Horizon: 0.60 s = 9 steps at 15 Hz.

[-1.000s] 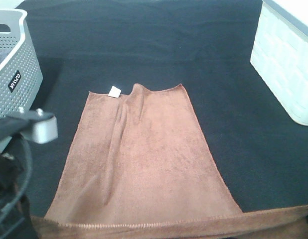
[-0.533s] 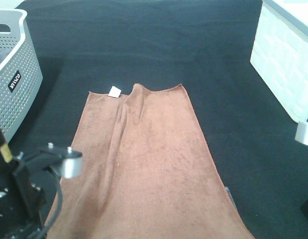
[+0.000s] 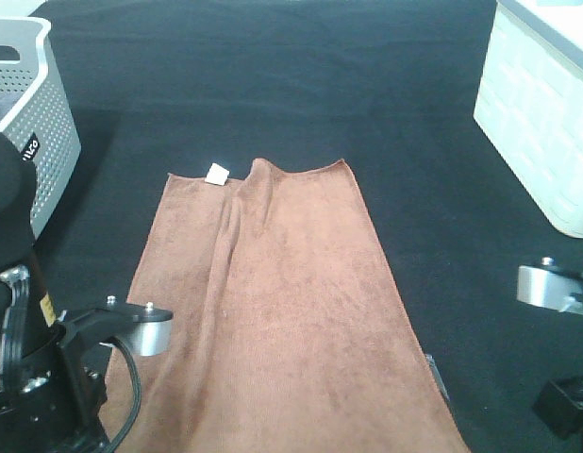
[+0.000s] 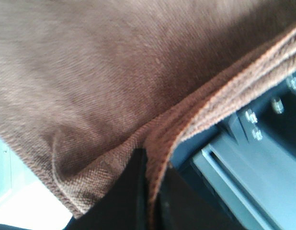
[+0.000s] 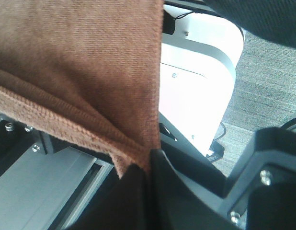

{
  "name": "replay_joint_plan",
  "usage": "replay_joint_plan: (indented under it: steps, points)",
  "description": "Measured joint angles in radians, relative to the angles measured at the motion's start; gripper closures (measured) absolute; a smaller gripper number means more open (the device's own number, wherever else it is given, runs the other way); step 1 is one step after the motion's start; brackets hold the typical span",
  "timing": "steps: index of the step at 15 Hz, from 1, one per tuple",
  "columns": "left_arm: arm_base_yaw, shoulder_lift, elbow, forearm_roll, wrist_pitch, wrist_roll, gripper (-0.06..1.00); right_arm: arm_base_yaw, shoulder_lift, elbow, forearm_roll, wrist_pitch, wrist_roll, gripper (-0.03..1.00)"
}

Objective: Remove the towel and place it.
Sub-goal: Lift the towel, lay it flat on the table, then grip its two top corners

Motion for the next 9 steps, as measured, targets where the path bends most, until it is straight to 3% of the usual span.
replay_joint_plan:
  steps: [9]
  points:
    - [0.0,0.127,-0.054,-0.03,-0.002,-0.001,0.93,-0.001,0.202,0.0,0.052,-0.1,-0.129,0.97]
